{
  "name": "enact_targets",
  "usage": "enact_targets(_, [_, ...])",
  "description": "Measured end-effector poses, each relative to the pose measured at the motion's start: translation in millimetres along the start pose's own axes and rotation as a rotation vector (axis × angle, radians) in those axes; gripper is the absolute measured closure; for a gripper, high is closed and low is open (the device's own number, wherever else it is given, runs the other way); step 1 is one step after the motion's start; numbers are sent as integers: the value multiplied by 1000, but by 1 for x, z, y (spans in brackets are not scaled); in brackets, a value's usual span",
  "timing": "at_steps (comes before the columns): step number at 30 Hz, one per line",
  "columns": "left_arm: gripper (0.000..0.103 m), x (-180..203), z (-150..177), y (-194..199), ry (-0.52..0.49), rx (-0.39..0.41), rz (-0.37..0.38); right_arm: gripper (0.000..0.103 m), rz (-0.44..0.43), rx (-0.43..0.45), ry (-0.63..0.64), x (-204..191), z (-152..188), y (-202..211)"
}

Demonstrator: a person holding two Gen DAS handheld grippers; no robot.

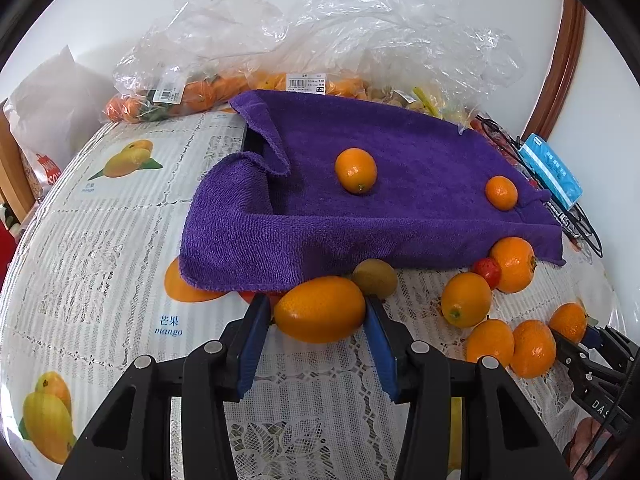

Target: Organize fruits

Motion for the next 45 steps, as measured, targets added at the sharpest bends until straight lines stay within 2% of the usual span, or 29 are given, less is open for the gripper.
enact_targets(15, [58, 6, 2, -1, -20, -9, -54, 51, 0, -1, 6, -1, 0, 0])
enact_targets(20, [61, 2, 2, 2, 2, 5, 1, 52, -49, 9, -18, 3, 0, 2])
enact_targets(26, [67, 2, 2, 5, 7, 20, 10, 59, -68, 16, -36, 6, 0, 3])
enact_targets(32, [72, 5, 3, 9, -6, 37, 15, 60, -78, 21, -39, 6, 0, 4])
enact_targets(38, [82, 6, 2, 16, -4, 61, 70, 60, -103, 51, -49, 8, 0, 11])
enact_targets(41, [80, 9, 2, 15, -13, 64, 51, 60, -104, 47, -56, 10, 0, 10])
enact_targets(42, [78, 11, 1, 13, -19, 59, 49, 60, -101, 41, -51, 9, 0, 9])
enact_targets(43, [70, 13, 1, 9, -27, 40, 37, 60, -97, 40, -43, 7, 0, 9])
enact_targets(45, [66, 14, 0, 2, -32, 10, 22, 60, -87, 40, -23, 3, 0, 9])
Point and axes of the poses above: each gripper's, at about its wrist camera, not at the fingertips, and y roughly against the way its jaws point, x to its right, z to its underside, the point moved 6 cm from there along -y, roughly the way its jaws point, and after that the axes turned 13 degrees about -x, right-handed, at the moved point
